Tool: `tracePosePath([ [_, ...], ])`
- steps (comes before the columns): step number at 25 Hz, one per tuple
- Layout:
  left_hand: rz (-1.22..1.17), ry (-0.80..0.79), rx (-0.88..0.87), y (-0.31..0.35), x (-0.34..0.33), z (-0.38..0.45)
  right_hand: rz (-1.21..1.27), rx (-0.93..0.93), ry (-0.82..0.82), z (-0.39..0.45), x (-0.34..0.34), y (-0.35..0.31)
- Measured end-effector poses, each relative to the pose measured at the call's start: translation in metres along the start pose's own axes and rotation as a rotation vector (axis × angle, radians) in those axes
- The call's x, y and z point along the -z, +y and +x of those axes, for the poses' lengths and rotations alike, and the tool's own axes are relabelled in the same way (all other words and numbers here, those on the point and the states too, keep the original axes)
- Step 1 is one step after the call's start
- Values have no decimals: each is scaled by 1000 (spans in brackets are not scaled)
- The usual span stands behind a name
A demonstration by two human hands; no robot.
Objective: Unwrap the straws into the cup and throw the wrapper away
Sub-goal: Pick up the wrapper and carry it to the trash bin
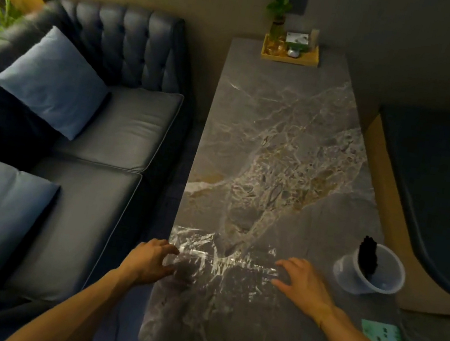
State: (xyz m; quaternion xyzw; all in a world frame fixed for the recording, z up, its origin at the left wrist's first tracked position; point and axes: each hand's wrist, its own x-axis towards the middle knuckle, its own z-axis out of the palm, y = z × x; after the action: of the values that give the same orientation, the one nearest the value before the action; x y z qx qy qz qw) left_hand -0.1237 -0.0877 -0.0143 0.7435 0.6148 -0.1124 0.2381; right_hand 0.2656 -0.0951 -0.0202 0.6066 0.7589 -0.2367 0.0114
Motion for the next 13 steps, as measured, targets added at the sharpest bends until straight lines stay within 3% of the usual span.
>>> tracePosePath([
  [2, 27, 2, -7, -11, 7, 12, -4, -38, -15, 14, -1, -11],
  [8, 38, -64, -68, -25, 19, 49, -63, -199, -270, 46, -3, -28],
  [13, 66, -80, -75, -20, 15, 68, -149, -251, -254, 52, -16, -30],
])
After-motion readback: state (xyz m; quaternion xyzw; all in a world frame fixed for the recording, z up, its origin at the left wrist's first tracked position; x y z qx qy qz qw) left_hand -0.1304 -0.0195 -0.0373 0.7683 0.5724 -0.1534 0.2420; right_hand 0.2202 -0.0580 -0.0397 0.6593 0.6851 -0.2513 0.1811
